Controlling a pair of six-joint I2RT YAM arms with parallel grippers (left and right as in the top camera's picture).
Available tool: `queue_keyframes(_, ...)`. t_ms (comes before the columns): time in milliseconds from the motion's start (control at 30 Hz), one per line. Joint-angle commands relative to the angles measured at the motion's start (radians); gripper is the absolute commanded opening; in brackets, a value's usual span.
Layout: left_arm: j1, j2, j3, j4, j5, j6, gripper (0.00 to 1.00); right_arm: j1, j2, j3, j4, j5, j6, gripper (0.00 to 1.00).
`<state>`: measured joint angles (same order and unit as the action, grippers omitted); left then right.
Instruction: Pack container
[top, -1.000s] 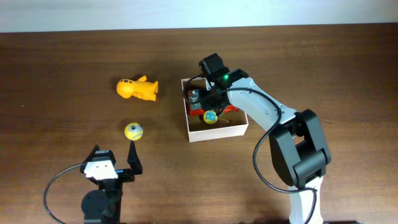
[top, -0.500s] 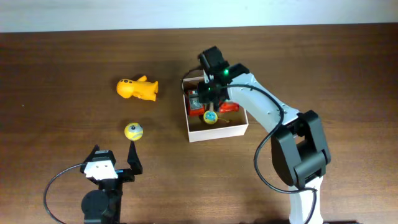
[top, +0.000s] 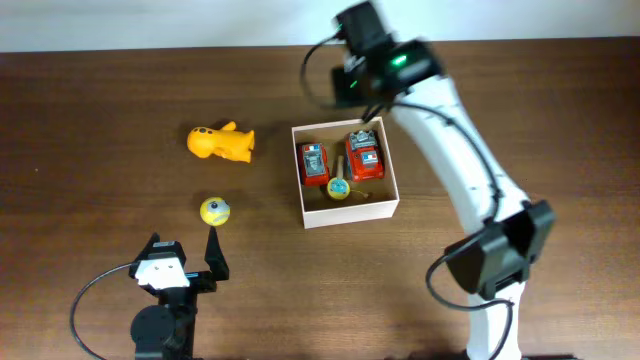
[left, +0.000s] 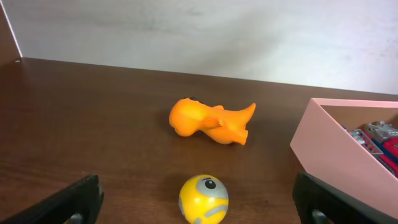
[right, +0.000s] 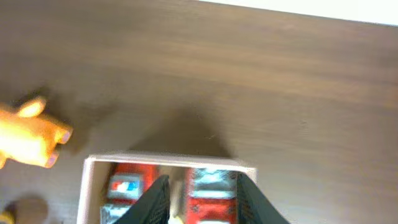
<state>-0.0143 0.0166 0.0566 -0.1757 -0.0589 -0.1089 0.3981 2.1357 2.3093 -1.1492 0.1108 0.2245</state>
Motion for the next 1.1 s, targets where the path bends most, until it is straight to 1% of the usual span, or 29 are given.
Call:
queue_keyframes(0,0.004,-0.003,-0.006,0.002,0.011,-0.002,0.99,-0.135,-0.003,0.099,-0.056,0.059,-0.006,0.30)
queue_keyframes(67,0.004,-0.003,-0.006,0.002,0.011,-0.002,0.99,-0.214,-0.003,0.105,-0.079,0.059,-0.006,0.35)
queue_keyframes(267,0.004,-0.003,-0.006,0.002,0.011,-0.002,0.99,-0.402,-0.002,0.020,-0.093,0.059,-0.006,0.41)
queue_keyframes(367,0.004,-0.003,-0.006,0.002,0.011,-0.002,0.99,-0.465,-0.002,-0.061,-0.083,0.058,-0.006,0.46)
queue_keyframes(500,0.004,-0.003,-0.006,0.002,0.011,-0.002,0.99,-0.511,-0.002,-0.175,-0.066,0.056,-0.007,0.52)
queue_keyframes(567,0.004,-0.003,-0.006,0.002,0.011,-0.002,0.99,-0.520,-0.002,-0.222,-0.059,0.056,-0.007,0.58)
queue_keyframes(600,0.004,-0.003,-0.006,0.002,0.011,-0.002,0.99,-0.524,-0.002,-0.247,-0.055,0.056,-0.007,0.64)
queue_keyframes(633,0.004,-0.003,-0.006,0.002,0.011,-0.002,0.99,-0.525,-0.002,-0.280,-0.048,0.056,-0.007,0.81)
queue_keyframes(667,0.004,-0.003,-0.006,0.002,0.011,-0.002,0.99,-0.525,-0.002,-0.297,-0.045,0.056,-0.006,0.88)
queue_keyframes(700,0.004,-0.003,-0.006,0.002,0.011,-0.002,0.99,-0.525,-0.002,-0.311,-0.045,0.055,-0.006,1.00)
queue_keyframes(1067,0.004,-0.003,-0.006,0.002,0.011,-0.002,0.99,-0.523,-0.002,-0.336,-0.051,0.055,-0.007,0.99)
